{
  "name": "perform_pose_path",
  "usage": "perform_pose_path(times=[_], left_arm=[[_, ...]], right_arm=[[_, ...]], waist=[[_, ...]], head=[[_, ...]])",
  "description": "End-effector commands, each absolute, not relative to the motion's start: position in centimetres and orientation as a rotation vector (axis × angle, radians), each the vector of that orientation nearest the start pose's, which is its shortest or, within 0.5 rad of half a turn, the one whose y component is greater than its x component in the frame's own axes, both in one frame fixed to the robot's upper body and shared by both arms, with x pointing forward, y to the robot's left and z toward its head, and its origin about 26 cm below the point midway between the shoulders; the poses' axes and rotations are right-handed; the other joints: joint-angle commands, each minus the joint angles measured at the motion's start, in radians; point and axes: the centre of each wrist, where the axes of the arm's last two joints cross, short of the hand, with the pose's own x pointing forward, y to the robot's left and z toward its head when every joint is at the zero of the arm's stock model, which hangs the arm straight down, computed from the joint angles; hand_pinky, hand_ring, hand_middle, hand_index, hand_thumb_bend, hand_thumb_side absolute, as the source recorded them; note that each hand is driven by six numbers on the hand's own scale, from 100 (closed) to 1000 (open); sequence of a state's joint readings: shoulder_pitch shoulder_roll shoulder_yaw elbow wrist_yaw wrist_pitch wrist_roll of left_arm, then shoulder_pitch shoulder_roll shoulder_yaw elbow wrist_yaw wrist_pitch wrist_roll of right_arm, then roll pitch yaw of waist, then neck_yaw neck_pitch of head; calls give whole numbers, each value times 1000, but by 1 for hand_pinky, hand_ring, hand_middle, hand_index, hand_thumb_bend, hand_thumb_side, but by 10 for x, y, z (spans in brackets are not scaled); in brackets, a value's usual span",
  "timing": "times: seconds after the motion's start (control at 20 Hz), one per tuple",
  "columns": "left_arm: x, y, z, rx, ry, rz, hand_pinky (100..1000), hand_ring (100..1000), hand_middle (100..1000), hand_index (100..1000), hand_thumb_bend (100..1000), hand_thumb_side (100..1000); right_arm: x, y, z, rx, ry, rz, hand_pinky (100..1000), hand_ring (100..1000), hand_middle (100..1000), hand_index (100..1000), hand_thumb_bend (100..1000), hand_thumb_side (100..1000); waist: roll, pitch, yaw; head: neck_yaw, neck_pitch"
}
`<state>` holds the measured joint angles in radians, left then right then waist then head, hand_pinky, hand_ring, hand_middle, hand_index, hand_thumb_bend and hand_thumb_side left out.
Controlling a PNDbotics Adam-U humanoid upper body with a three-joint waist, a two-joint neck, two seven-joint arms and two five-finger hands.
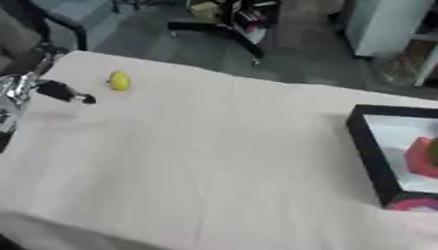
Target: Pick up the objects with one hand, pass them to the other hand, and then place them into the box on the other side of the table.
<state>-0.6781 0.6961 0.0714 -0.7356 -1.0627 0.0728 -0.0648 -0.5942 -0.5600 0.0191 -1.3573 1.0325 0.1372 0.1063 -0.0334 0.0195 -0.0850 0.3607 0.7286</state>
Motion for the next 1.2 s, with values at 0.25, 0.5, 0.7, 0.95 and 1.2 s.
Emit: perform_pose_path(times=[0.25, 0.5, 0.7, 0.95, 1.2], left_arm=[[413, 489, 110, 1591, -626, -935, 858, 797, 807, 884, 967, 436], [415, 492, 118, 1710, -673, -814, 784, 755, 758, 840, 928, 475], [421, 489, 137, 1734, -862, -617, 711, 714, 707, 794, 1000, 449], [427, 484, 161, 1655, -1064, -481, 669, 686, 673, 769, 992, 464], [428, 484, 174, 1630, -1114, -393, 671, 686, 673, 768, 948, 454]], right_arm=[[389, -316, 211, -1424, -1549, 1025, 858, 875, 913, 1000, 593, 544], [386, -301, 216, -1396, -1614, 1034, 861, 873, 904, 1000, 569, 550], [383, -298, 218, -1397, -1635, 1020, 853, 867, 897, 1000, 559, 554], [383, -299, 217, -1391, -1632, 992, 843, 860, 889, 1000, 549, 560], [383, -297, 216, -1376, -1636, 987, 840, 857, 887, 1000, 539, 568]], waist=[[-13, 6, -25], [-26, 40, -50], [-30, 69, -66], [-26, 91, -72], [-22, 104, -74]], head=[[18, -38], [-9, -83], [-33, -110], [-45, -123], [-49, -128]])
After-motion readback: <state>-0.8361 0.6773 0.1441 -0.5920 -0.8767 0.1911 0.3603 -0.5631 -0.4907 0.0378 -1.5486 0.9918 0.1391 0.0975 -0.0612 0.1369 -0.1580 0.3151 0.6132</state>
